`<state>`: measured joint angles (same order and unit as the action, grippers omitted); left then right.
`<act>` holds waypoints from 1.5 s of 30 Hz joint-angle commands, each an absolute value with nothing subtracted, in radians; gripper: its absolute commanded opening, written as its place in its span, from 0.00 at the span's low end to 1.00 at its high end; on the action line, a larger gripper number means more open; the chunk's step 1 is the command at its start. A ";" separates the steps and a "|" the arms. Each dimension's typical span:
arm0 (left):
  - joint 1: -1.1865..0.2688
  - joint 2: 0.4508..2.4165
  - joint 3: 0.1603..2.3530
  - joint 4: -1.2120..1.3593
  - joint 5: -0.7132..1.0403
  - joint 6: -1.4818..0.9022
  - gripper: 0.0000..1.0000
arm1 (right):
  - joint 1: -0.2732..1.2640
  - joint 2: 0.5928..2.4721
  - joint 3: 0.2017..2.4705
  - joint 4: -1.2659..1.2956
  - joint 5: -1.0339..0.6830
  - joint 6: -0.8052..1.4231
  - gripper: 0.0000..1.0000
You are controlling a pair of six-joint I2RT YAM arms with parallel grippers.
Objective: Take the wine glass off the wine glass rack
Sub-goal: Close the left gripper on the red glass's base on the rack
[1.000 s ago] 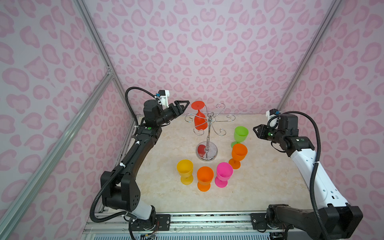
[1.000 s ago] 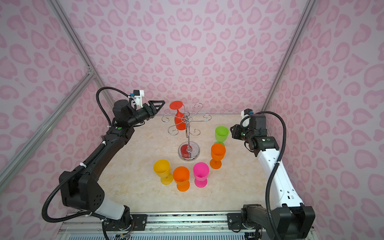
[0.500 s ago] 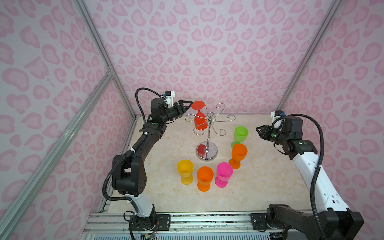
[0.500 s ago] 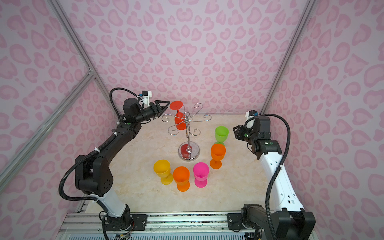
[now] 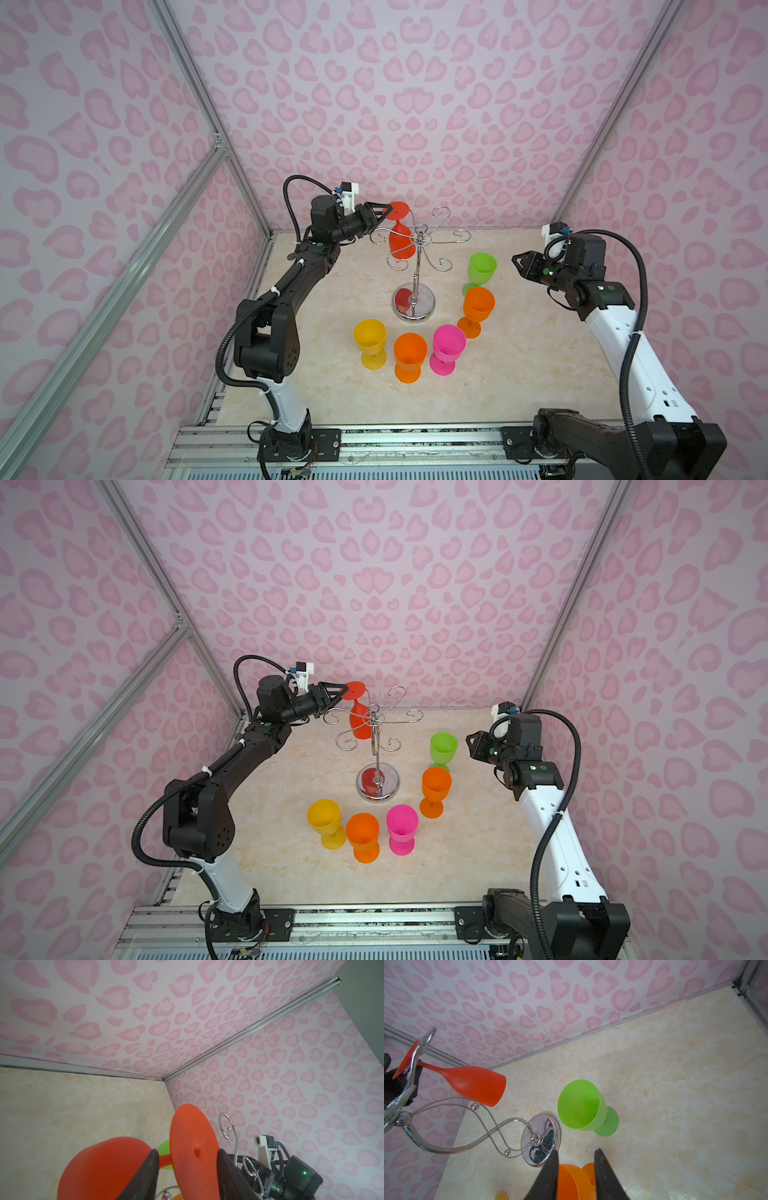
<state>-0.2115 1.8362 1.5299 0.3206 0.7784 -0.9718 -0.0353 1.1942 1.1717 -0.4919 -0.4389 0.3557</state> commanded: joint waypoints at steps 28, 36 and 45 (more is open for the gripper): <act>-0.205 1.852 1.554 0.440 0.832 -1.077 0.02 | -0.043 1.222 1.168 -0.442 -0.472 0.371 0.30; -0.198 1.874 1.561 0.522 0.852 -1.157 0.02 | -0.041 1.223 1.168 -0.439 -0.476 0.373 0.30; -0.198 1.894 1.574 0.576 0.860 -1.208 0.02 | -0.042 1.229 1.162 -0.431 -0.476 0.376 0.30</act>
<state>-0.1982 1.8832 1.5551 0.4984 0.8516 -1.1851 -0.0414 1.2232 1.1667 -0.4614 -0.4721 0.3748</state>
